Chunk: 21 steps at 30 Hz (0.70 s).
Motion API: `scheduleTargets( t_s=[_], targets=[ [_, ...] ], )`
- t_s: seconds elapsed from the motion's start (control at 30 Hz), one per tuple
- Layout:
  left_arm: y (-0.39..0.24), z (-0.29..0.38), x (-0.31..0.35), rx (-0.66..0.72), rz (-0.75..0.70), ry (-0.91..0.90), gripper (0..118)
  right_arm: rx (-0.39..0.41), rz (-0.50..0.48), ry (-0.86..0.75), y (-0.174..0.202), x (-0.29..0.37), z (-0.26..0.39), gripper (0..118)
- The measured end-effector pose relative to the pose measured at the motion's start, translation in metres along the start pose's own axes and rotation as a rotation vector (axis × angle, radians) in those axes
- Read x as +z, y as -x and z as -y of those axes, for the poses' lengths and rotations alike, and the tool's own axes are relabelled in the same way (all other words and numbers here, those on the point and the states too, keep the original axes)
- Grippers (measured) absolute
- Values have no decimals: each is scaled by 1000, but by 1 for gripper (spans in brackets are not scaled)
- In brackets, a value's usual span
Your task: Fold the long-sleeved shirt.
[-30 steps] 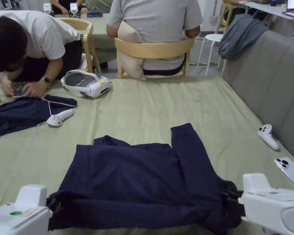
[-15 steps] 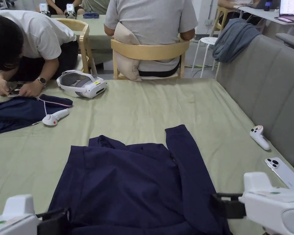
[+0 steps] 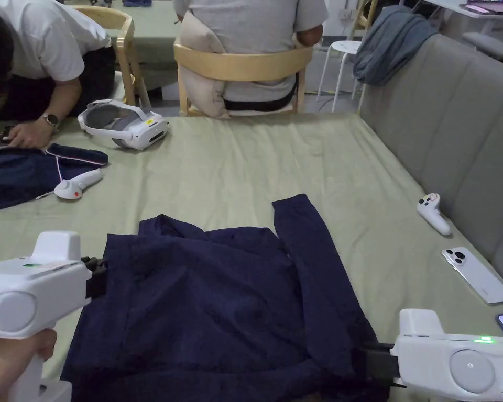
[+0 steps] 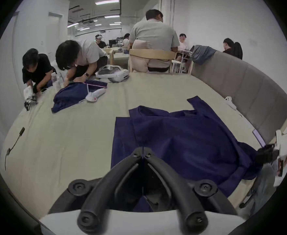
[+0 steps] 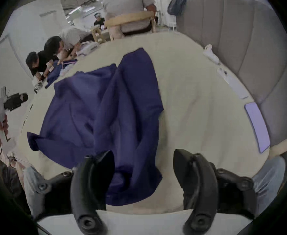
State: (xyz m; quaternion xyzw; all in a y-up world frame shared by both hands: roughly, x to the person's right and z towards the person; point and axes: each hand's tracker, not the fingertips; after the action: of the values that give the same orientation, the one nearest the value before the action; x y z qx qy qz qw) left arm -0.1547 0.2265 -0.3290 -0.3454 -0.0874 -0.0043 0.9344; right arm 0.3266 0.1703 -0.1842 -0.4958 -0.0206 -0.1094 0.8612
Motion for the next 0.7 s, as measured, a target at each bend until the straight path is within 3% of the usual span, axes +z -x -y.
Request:
scheduleTargets(
  t_s=[0.07,0.13,0.17,0.2,0.23,0.27,0.37,0.5,0.53,0.57,0.6,0.67,0.7],
  targets=[
    [0,-9,-30,3,5,28,5,4,1,43,2,-14,5,64],
    [-5,-18,-58,9,15,61,8,23,14,70,5,-29,10,27],
    [-5,-22,-75,-30,-9,93,24,39,11,75,7,-35,14,13],
    [-5,-25,-91,-73,-3,107,63,63,-10,72,14,-31,16,12],
    [-2,-31,-100,-114,4,135,93,91,8,62,19,-32,18,10],
    [-2,-33,-112,-145,-30,166,110,135,36,45,22,-31,20,9],
    [4,-45,-145,-193,-69,161,98,146,32,53,18,-36,21,9],
    [8,-52,-186,-260,-34,208,95,116,13,68,13,-36,17,9],
    [10,-52,-195,-270,-26,218,85,110,11,70,13,-36,18,9],
    [9,-51,-199,-237,-2,255,67,104,8,70,13,-36,18,9],
    [8,-50,-201,-219,4,269,26,98,3,73,11,-37,16,9],
    [11,-49,-200,-185,9,301,10,76,-6,73,7,-37,15,9],
    [9,-47,-195,-166,66,317,10,70,-17,72,5,-35,13,9]
  ],
)
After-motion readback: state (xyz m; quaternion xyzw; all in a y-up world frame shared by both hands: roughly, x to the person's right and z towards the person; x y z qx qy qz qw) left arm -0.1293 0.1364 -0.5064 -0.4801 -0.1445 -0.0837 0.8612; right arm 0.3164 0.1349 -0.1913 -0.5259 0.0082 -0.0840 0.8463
